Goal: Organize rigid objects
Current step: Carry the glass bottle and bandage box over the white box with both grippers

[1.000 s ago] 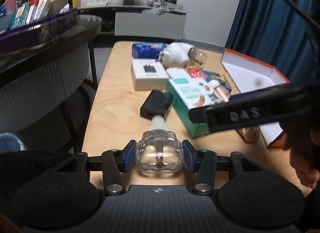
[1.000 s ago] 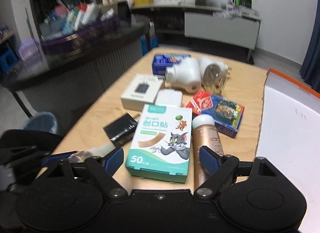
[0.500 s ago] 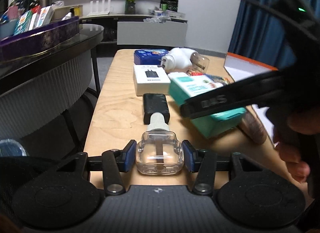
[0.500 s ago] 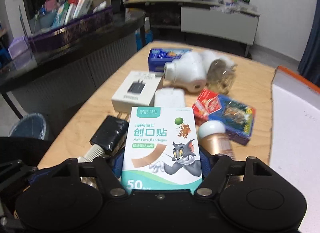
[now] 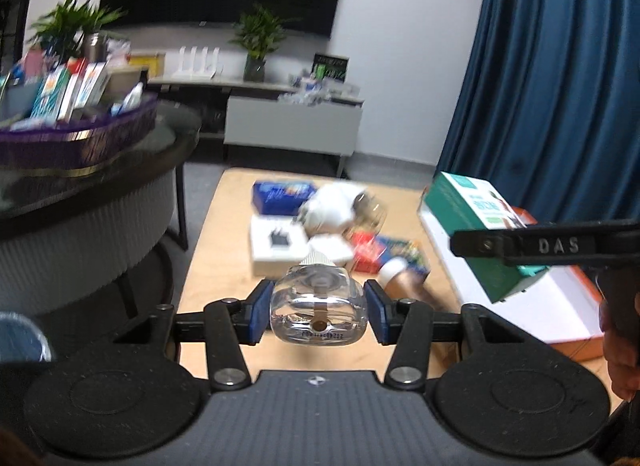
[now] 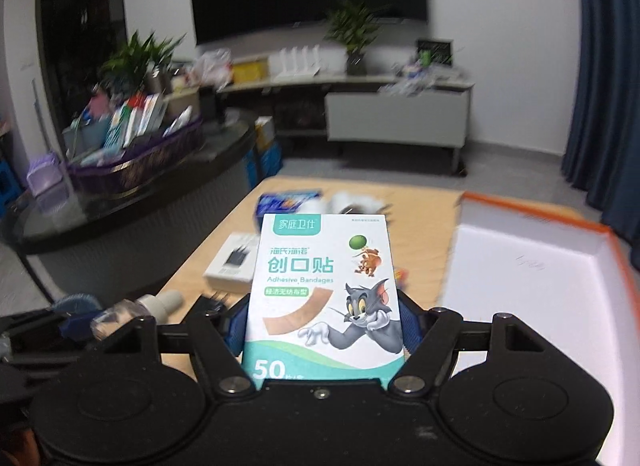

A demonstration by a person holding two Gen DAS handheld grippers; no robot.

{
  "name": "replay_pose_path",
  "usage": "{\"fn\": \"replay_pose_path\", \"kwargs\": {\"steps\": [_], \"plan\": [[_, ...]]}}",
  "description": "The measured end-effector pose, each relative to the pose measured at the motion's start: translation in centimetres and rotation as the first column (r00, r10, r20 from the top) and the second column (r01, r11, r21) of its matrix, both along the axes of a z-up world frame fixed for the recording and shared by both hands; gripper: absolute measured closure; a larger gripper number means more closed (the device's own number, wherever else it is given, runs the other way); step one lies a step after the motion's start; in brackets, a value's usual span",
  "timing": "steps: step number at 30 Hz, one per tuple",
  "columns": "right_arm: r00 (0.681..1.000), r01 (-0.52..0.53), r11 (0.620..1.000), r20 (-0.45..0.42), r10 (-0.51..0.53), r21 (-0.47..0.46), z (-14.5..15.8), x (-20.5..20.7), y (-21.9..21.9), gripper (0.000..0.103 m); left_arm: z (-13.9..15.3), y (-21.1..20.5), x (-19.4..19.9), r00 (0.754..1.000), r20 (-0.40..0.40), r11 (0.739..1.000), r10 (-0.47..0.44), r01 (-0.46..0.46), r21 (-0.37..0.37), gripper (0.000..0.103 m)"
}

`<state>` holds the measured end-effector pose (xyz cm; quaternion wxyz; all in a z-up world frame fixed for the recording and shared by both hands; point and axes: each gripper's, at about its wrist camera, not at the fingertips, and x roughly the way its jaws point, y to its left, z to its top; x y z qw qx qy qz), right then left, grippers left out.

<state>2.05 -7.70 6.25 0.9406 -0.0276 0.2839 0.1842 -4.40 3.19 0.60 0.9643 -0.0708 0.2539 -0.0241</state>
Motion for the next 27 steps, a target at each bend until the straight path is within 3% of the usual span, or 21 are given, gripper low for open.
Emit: {"fn": "replay_pose_path", "kwargs": {"steps": [9, 15, 21, 27], "plan": [[0.972, 0.223, 0.975, 0.075, -0.224, 0.023, 3.0, 0.1, -9.1, 0.019, 3.5, -6.3, 3.6, 0.986, 0.070, 0.989, -0.150, 0.148, 0.023, 0.053], [0.938, 0.335, 0.942, 0.086, -0.337, 0.030, 3.9, 0.6, -14.2, 0.019, 4.5, -10.9, 8.6, 0.964, 0.055, 0.966, -0.259, 0.258, 0.020, 0.053], [0.921, 0.382, 0.923, 0.067, -0.384, 0.045, 4.0, 1.6, -17.0, 0.019, 5.4, -13.8, 13.1, 0.949, 0.048, 0.950, -0.311, 0.310, 0.027, 0.053], [0.919, 0.391, 0.919, 0.035, -0.393, 0.058, 3.8, 3.1, -17.9, 0.019, 5.2, -15.2, 15.1, 0.944, 0.029, 0.945, -0.328, 0.327, 0.035, 0.053]]}}
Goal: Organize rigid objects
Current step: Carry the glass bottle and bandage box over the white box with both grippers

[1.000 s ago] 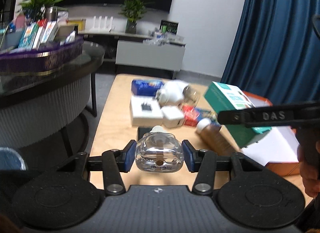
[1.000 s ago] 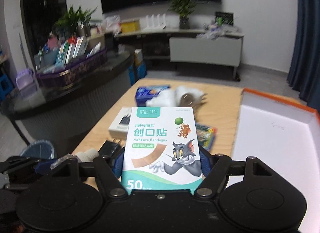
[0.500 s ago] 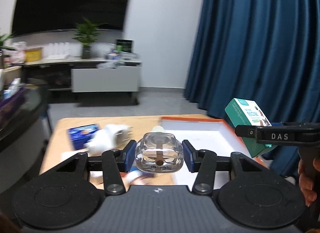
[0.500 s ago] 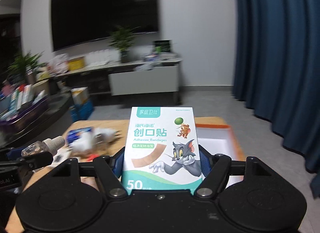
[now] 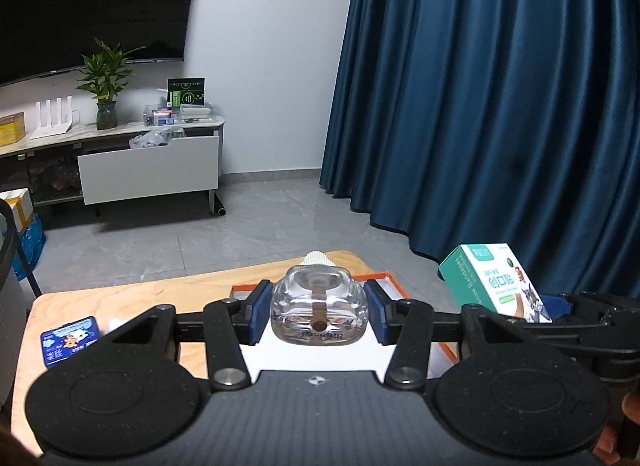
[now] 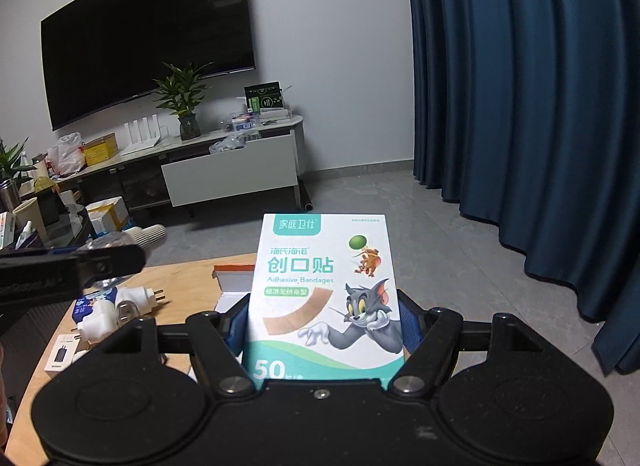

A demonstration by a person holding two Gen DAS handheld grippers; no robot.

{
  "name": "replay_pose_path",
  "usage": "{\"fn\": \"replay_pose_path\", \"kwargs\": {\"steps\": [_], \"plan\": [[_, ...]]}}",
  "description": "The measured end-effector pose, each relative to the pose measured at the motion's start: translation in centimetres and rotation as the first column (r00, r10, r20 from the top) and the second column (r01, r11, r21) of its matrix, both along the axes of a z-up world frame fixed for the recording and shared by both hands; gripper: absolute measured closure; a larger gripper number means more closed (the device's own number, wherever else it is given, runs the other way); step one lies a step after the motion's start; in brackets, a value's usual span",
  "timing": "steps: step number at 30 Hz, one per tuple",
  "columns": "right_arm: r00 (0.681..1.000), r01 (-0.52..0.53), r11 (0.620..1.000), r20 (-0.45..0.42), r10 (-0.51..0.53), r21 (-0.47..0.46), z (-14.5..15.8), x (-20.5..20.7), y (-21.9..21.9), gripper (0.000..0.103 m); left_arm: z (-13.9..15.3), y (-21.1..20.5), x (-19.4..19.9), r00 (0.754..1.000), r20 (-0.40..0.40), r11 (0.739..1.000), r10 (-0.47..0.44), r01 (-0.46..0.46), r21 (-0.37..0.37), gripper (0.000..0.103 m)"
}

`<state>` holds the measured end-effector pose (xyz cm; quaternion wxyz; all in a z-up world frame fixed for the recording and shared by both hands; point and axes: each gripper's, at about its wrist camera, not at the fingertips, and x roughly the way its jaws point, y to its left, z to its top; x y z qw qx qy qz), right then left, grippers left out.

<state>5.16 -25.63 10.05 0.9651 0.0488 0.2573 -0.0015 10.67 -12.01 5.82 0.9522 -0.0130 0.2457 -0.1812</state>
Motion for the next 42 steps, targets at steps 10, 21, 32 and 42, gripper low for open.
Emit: {"fn": "replay_pose_path", "kwargs": {"steps": [10, 21, 32, 42], "plan": [[0.998, 0.013, 0.999, -0.056, -0.010, 0.039, -1.9, 3.2, -1.3, 0.019, -0.1, -0.9, 1.2, 1.000, -0.010, 1.000, 0.024, -0.024, 0.007, 0.053], [0.996, 0.004, 0.999, -0.088, -0.001, 0.036, -2.8, 5.8, -1.9, 0.019, -1.1, -1.1, 2.3, 0.998, -0.065, 1.000, 0.027, -0.027, 0.006, 0.053], [0.994, 0.008, 1.000, -0.113, -0.004, 0.029, -3.6, 7.1, -1.5, 0.019, -1.7, -1.5, 3.4, 0.995, -0.092, 0.999, 0.039, -0.038, 0.009, 0.053], [0.991, 0.012, 1.000, -0.134, -0.008, 0.028, -4.3, 8.4, -1.6, 0.019, -2.4, -2.0, 4.3, 0.993, -0.115, 0.999, 0.037, -0.035, 0.014, 0.053]]}}
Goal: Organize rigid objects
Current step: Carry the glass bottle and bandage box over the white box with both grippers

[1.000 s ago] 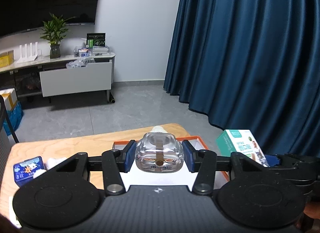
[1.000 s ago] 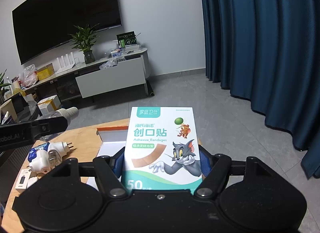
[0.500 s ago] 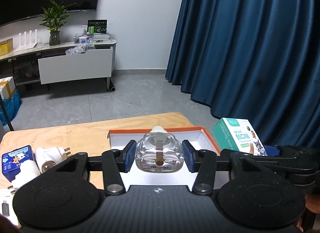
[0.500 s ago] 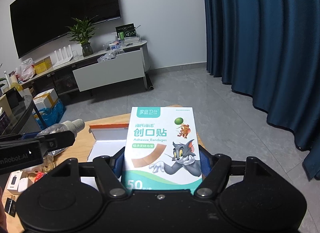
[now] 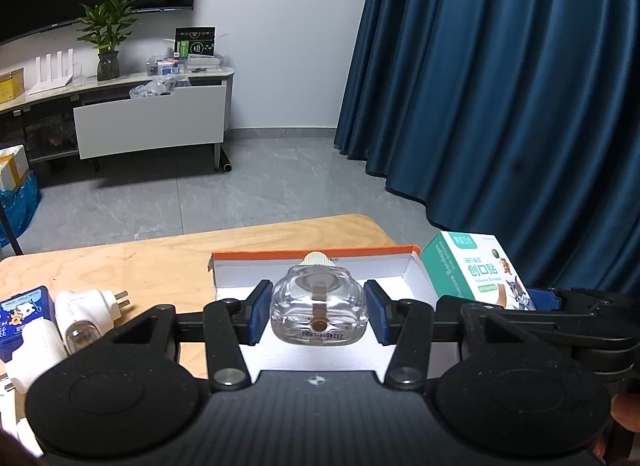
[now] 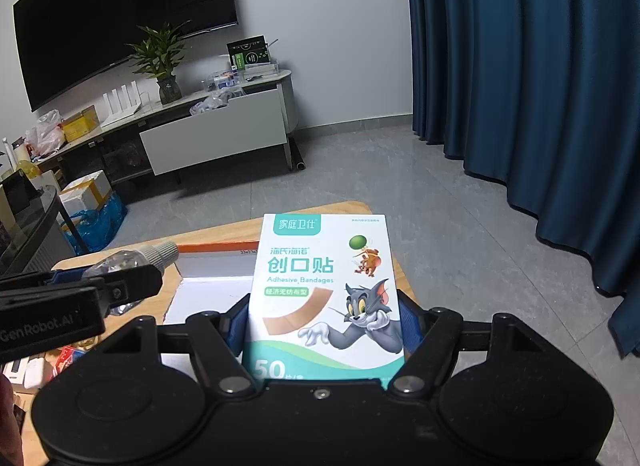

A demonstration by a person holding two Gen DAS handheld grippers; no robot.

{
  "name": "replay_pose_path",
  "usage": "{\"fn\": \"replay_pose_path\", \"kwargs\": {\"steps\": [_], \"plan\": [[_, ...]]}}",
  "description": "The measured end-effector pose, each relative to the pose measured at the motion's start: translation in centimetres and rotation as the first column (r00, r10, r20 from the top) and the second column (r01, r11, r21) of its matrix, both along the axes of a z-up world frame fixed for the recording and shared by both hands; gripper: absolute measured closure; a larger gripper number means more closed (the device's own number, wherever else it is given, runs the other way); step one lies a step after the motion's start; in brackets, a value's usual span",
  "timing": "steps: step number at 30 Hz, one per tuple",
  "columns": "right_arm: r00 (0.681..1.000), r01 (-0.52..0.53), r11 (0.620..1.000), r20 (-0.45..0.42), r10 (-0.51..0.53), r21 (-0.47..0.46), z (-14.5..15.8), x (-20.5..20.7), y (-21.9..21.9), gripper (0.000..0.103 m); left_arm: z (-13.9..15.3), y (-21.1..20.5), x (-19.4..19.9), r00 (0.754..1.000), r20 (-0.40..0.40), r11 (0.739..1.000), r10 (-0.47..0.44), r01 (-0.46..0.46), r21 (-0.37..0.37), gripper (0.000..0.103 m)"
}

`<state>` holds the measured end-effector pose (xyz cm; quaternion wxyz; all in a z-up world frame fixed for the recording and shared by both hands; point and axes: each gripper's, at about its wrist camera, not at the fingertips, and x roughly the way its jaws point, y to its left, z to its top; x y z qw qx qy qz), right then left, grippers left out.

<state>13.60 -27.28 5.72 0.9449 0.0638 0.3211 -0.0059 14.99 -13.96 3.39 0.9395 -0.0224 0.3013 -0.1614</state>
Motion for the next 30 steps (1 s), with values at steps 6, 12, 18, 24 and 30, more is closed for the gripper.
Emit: {"fn": "replay_pose_path", "kwargs": {"steps": [6, 12, 18, 24, 30], "plan": [[1.000, 0.000, 1.000, -0.009, 0.000, -0.002, -0.3, 0.9, 0.0, 0.019, -0.2, 0.0, 0.5, 1.000, -0.009, 1.000, 0.004, -0.004, 0.000, 0.053], [1.000, 0.000, 1.000, -0.009, 0.000, -0.007, -0.5, 1.1, 0.0, 0.019, -0.5, -0.2, 0.9, 1.000, -0.015, 1.000, 0.014, -0.014, 0.001, 0.053], [1.000, -0.002, 1.000, -0.012, 0.002, -0.010, -0.6, 1.3, 0.0, 0.019, -0.7, -0.1, 0.9, 1.000, -0.018, 1.000, 0.017, -0.017, -0.004, 0.053], [1.000, -0.004, 1.000, -0.013, 0.003, -0.012, -0.8, 1.4, 0.1, 0.019, -0.8, -0.1, 1.1, 1.000, -0.018, 1.000, 0.017, -0.017, -0.005, 0.053], [1.000, -0.003, 1.000, -0.012, 0.003, -0.013, -0.9, 1.5, 0.1, 0.019, -0.9, 0.1, 1.3, 1.000, -0.019, 1.000, 0.018, -0.019, -0.005, 0.053]]}}
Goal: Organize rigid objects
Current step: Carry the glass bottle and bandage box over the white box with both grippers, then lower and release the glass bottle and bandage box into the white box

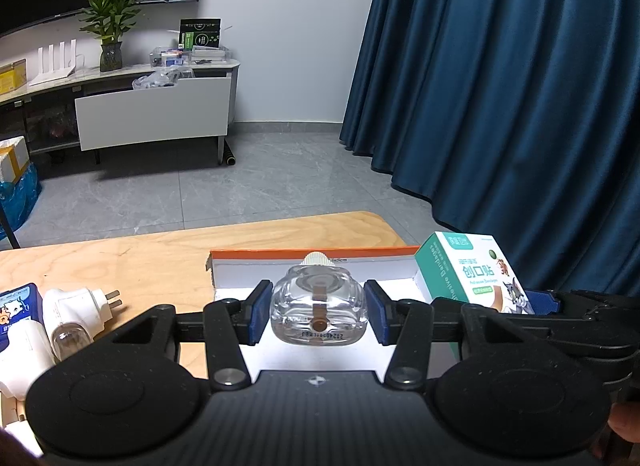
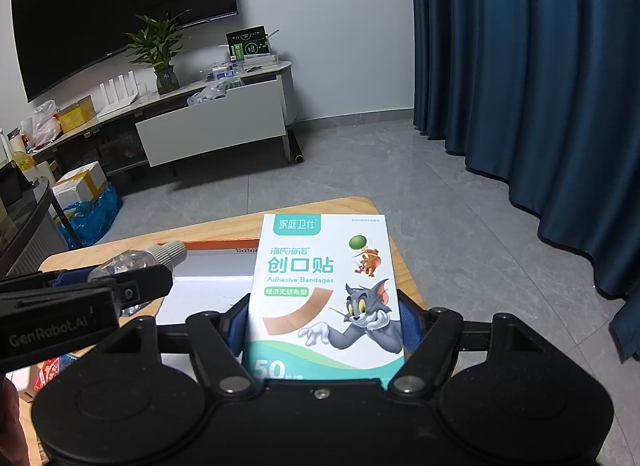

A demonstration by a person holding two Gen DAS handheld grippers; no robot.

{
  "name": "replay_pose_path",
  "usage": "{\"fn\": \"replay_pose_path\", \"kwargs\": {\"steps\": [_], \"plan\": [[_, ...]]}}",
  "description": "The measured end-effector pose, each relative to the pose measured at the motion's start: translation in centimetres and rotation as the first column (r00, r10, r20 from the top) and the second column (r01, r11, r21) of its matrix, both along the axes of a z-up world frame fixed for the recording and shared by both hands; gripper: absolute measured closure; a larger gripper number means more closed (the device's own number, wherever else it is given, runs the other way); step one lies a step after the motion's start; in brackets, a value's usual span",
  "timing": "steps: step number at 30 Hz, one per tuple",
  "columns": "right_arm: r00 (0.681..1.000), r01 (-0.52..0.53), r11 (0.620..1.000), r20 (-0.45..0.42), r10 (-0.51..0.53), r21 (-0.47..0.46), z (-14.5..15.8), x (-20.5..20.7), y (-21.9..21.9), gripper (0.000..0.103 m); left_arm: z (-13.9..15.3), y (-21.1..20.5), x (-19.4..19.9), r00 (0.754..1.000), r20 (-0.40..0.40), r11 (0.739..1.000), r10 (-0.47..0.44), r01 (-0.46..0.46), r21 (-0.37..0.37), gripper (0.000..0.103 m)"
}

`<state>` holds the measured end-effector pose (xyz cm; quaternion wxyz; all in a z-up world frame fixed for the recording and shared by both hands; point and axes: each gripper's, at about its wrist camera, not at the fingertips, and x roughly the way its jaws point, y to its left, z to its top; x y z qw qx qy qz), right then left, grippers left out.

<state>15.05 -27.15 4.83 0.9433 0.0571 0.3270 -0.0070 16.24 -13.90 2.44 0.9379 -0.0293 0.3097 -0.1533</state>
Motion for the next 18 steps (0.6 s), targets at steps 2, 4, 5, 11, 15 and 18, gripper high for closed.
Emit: {"fn": "replay_pose_path", "kwargs": {"steps": [2, 4, 5, 11, 15, 18], "plan": [[1.000, -0.001, 1.000, 0.000, 0.001, -0.001, 0.1, 0.0, 0.0, 0.019, 0.0, 0.0, 0.1, 1.000, -0.001, 1.000, 0.001, -0.001, -0.002, 0.053], [1.000, 0.000, 1.000, 0.000, 0.000, -0.001, 0.1, 0.0, 0.0, 0.019, -0.1, 0.0, 0.1, 1.000, -0.001, 1.000, 0.002, -0.002, -0.002, 0.053], [1.000, 0.000, 1.000, -0.001, 0.000, 0.000, 0.1, 0.0, 0.0, 0.019, -0.1, 0.0, 0.1, 1.000, -0.001, 1.000, 0.002, -0.002, -0.002, 0.053], [1.000, -0.005, 1.000, -0.014, 0.005, -0.003, -0.8, 0.6, 0.0, 0.019, -0.2, 0.0, 0.3, 1.000, 0.001, 1.000, 0.005, -0.005, -0.003, 0.053], [1.000, -0.006, 1.000, -0.020, 0.005, -0.007, -0.9, 1.1, -0.2, 0.019, -0.3, 0.0, 0.5, 1.000, 0.000, 1.000, 0.007, -0.007, -0.002, 0.053], [1.000, -0.002, 1.000, -0.029, 0.002, -0.011, -1.0, 1.3, -0.1, 0.019, -0.4, 0.1, 0.6, 1.000, -0.002, 1.000, 0.011, -0.011, -0.002, 0.053]]}}
